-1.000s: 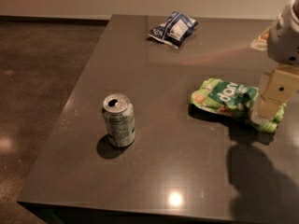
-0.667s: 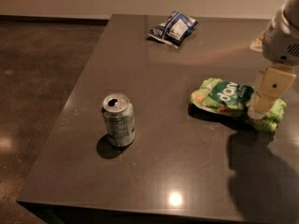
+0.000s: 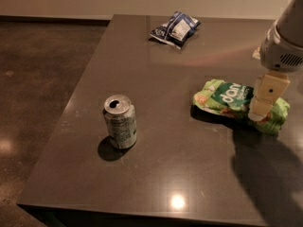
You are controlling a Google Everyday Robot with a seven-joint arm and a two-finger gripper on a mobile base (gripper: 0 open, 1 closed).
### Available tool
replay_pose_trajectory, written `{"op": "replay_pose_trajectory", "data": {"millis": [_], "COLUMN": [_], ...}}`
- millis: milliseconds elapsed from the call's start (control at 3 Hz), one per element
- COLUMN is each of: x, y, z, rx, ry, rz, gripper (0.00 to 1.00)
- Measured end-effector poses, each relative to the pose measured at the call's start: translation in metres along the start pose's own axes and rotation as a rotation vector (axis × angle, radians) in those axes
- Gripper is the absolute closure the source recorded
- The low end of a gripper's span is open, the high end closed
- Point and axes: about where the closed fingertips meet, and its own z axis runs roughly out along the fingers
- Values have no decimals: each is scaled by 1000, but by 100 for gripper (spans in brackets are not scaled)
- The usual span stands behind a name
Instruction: Move green rice chip bag near 7up can
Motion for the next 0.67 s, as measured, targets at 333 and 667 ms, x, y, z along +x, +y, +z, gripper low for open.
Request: {"op": "replay_pose_trajectory", "data": {"millis": [333,667], "x": [7,11], "y": [1,4], "z": [16,26], "rx": [-22,-44], "ry": [13,20], "rz": [10,14], "gripper": [0,14]}}
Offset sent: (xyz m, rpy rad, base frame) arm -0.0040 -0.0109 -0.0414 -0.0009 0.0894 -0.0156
